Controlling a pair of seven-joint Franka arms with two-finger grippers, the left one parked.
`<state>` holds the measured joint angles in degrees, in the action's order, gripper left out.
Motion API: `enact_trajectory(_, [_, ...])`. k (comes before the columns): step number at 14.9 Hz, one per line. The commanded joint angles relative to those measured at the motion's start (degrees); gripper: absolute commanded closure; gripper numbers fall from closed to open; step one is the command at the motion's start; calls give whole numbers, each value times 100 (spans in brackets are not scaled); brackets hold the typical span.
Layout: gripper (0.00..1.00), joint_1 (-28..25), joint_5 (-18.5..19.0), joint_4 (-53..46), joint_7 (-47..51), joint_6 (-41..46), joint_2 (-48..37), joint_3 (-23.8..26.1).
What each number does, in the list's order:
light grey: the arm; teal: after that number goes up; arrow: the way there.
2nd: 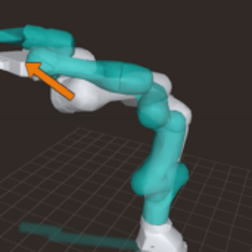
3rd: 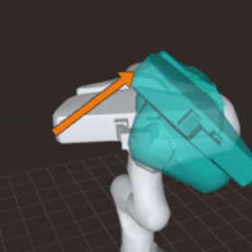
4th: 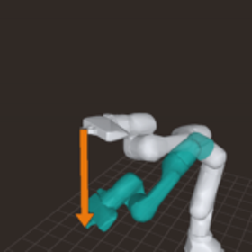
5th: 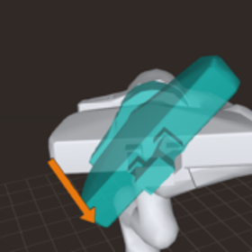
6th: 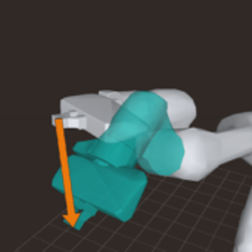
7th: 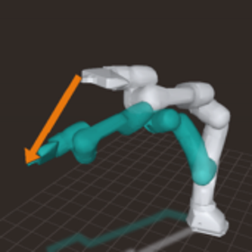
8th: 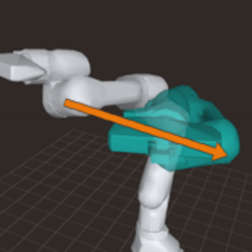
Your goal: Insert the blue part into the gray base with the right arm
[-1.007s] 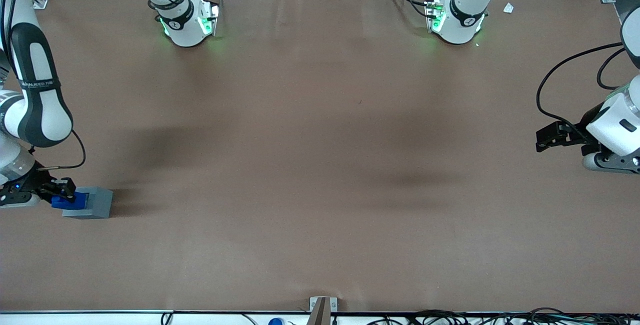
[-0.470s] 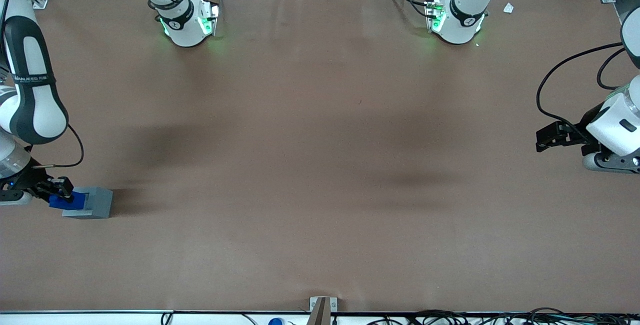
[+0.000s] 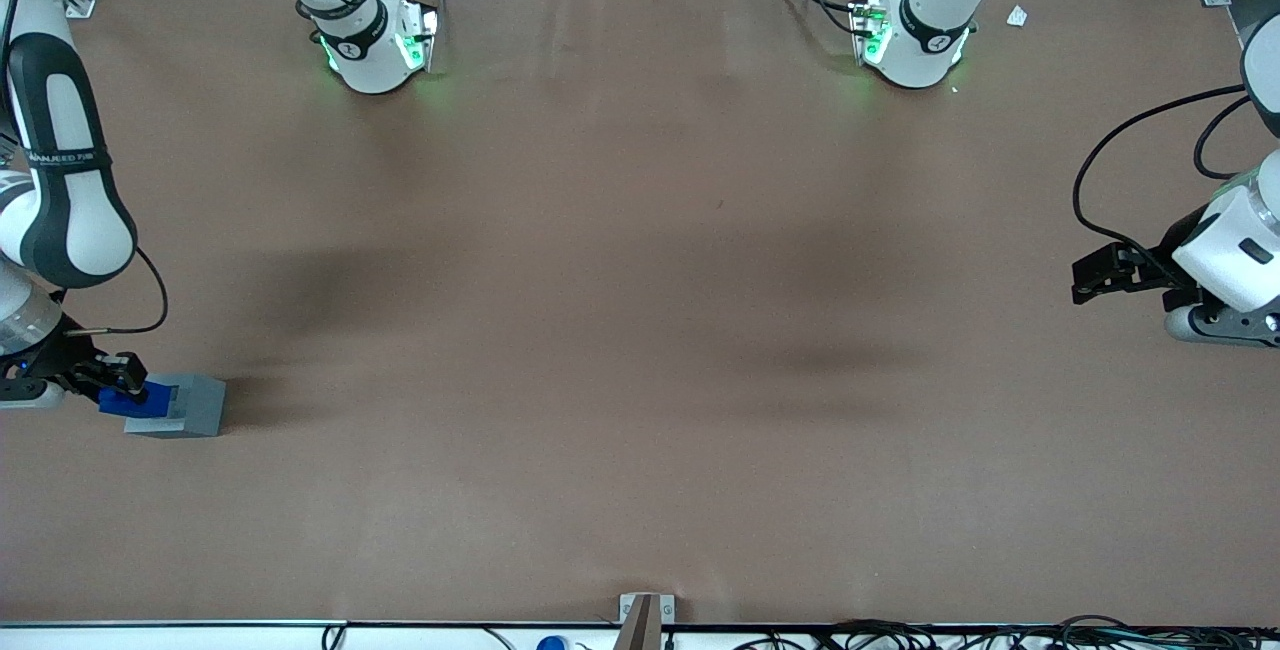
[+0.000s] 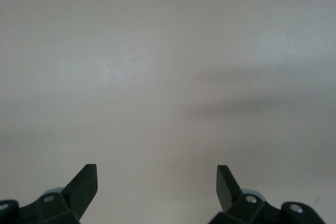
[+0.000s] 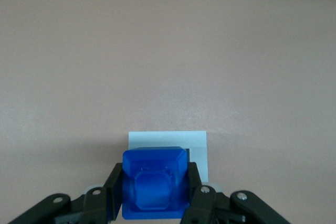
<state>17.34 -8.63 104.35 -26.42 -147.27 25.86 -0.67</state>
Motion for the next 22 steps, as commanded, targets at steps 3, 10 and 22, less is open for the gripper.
enact_trajectory(3, [100, 120, -156, 261, -127, -197, -116, 75])
enact_trajectory(10, [100, 155, -156, 542, -206, -566, -98, 84])
enact_trajectory(22, [100, 120, -156, 490, -197, -715, 34, 93])
